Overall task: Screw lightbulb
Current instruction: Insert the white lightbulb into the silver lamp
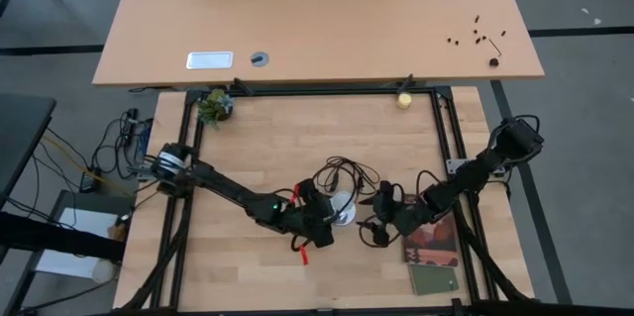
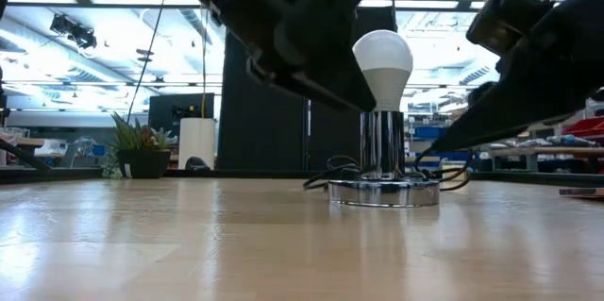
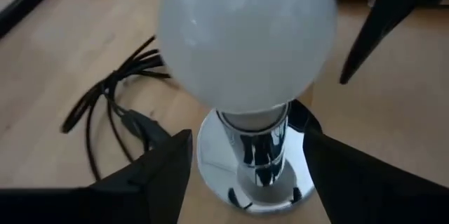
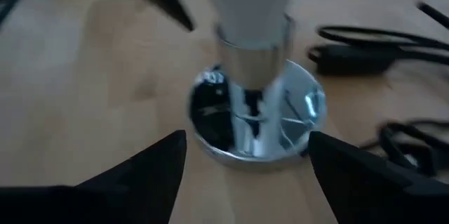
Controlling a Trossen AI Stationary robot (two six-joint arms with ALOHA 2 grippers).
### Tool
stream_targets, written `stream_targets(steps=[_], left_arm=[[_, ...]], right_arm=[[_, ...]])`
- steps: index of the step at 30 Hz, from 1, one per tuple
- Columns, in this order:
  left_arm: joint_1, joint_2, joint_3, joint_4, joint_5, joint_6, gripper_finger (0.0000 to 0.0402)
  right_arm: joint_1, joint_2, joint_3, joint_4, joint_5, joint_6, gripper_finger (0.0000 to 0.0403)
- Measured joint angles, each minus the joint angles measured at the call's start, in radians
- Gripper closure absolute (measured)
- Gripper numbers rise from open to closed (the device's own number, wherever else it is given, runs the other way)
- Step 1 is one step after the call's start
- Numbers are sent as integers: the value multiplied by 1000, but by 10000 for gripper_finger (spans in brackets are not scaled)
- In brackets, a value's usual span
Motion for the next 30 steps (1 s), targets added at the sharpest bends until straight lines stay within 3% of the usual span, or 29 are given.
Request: stream_targets(steps=[4,18,24,30], left_arm=[[-9,-39,0,-31,-9,39,135],[-30,-86,2,-37,-52,503,143],[-60,-86,3,-40,-235,672,143],[-107,-86,58,-126,-363,650,143]], right_arm=[[-23,0,0,71,-83,-98,98],[-161,0,0,104,-306,-186,108],[-226,0,0,125,-313,-227,108],[-310,0,0,126,-274,-243,114]])
